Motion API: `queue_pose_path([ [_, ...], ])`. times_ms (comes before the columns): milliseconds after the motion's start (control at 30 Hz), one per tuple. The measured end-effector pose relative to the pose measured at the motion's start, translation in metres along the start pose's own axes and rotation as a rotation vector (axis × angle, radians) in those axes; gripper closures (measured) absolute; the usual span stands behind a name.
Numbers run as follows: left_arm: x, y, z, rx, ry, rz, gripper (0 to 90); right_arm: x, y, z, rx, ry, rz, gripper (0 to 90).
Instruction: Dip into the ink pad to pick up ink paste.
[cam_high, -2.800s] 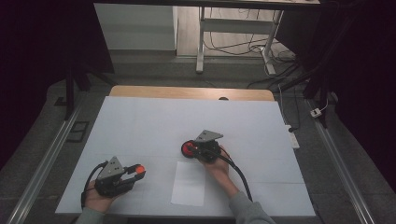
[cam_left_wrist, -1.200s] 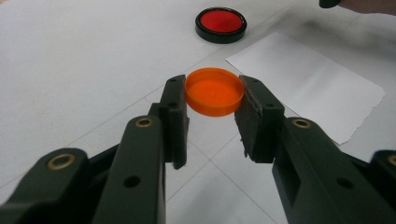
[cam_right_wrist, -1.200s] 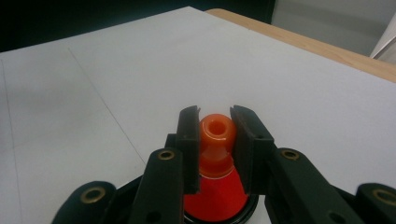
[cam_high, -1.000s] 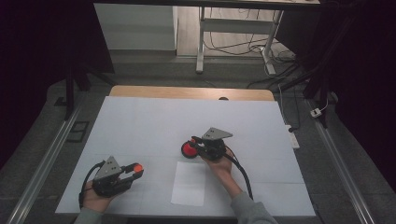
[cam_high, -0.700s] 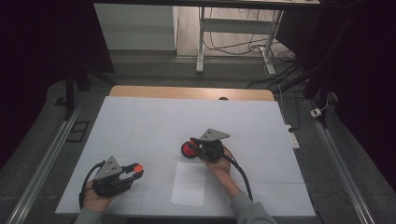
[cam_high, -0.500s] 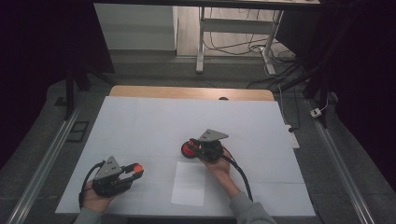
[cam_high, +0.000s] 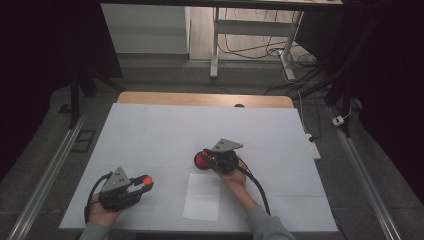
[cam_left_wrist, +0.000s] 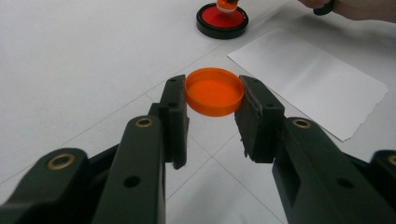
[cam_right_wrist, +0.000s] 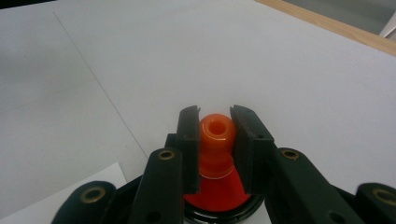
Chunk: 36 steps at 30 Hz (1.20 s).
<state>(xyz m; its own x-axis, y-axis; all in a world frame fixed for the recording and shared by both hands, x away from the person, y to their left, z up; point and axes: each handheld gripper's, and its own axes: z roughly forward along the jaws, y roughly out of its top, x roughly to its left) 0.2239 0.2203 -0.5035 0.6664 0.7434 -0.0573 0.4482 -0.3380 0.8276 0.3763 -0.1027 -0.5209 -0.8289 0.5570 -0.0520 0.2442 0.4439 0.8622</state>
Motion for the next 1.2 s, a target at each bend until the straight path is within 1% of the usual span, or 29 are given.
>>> queue_pose_path([
  [67,0.0,0.0,0.0,0.001,-0.001,0.0,64.8,-0.001,-0.002,0.001,0.008,-0.002,0.002,72.5],
  [133,0.0,0.0,0.0,0.003,0.0,0.0,64.8,-0.001,-0.005,0.005,0.041,-0.001,-0.016,72.5],
  [167,0.0,0.0,0.0,0.003,0.0,0.0,64.8,-0.001,-0.007,0.005,0.025,0.0,-0.013,72.5],
  [200,0.0,0.0,0.0,0.003,0.0,0.0,64.8,-0.003,-0.008,0.005,0.018,0.007,0.008,72.6],
  [233,0.0,0.0,0.0,0.003,0.0,-0.001,64.8,-0.004,-0.008,0.005,0.023,0.012,0.013,72.6],
  [267,0.0,0.0,0.0,0.003,0.0,-0.002,64.8,-0.003,-0.008,0.005,0.026,0.002,0.013,72.6],
  [433,-0.001,0.0,0.0,-0.001,0.007,0.001,64.8,-0.002,-0.008,0.005,0.027,0.004,0.017,72.7],
  [533,-0.001,0.0,-0.001,-0.003,0.009,0.001,64.8,-0.002,-0.009,0.005,0.023,0.002,0.01,72.8],
  [733,-0.001,0.0,-0.001,-0.004,0.012,0.0,64.8,-0.004,-0.011,0.004,0.015,0.011,0.023,72.9],
  [767,-0.001,0.0,-0.001,-0.005,0.013,0.0,64.8,-0.004,-0.011,0.005,0.004,0.013,0.031,72.8],
  [1000,-0.001,0.0,-0.001,-0.005,0.013,0.0,64.8,-0.003,-0.012,0.004,0.008,0.006,0.023,72.9],
  [1133,-0.001,0.0,-0.001,-0.004,0.013,0.0,64.8,-0.003,-0.013,0.005,-0.006,0.01,0.026,72.8],
  [1200,-0.001,0.0,-0.001,-0.005,0.012,0.0,64.8,-0.003,-0.013,0.004,-0.005,0.009,0.025,72.9],
])
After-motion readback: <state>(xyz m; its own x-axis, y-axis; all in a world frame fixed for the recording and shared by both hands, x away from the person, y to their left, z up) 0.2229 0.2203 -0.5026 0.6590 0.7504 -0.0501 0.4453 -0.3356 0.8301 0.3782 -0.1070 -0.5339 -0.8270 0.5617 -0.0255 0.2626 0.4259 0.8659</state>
